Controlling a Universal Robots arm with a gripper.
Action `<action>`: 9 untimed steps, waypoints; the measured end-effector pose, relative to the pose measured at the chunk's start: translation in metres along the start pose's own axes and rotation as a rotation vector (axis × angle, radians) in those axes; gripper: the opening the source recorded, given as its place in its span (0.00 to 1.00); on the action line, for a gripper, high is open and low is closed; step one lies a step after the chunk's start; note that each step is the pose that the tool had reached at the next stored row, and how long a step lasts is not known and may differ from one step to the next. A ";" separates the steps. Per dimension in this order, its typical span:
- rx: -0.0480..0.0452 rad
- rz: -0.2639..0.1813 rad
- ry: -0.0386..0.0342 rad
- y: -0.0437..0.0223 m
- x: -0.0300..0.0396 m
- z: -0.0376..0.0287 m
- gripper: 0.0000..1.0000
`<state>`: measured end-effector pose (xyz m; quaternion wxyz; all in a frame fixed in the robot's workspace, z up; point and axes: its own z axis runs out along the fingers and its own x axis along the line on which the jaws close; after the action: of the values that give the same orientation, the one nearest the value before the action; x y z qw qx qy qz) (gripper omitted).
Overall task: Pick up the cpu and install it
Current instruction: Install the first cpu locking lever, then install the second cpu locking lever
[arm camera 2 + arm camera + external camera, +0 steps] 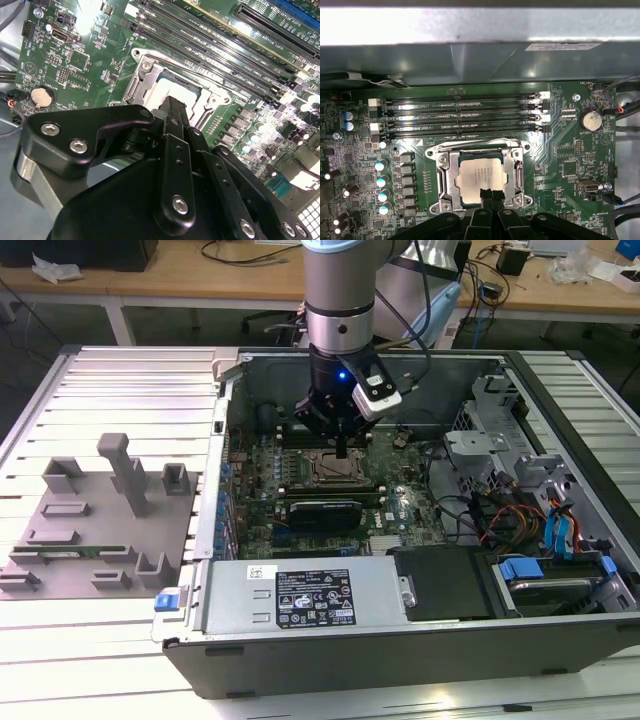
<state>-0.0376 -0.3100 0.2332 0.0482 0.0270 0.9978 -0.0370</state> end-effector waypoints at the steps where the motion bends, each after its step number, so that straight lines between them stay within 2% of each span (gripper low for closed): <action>1: -0.0003 0.000 0.0009 0.0000 0.0000 0.0000 0.11; 9: -0.0010 0.000 0.0027 0.0000 0.0000 0.0000 0.11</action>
<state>-0.0376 -0.3100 0.2332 0.0468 0.0270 0.9979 -0.0365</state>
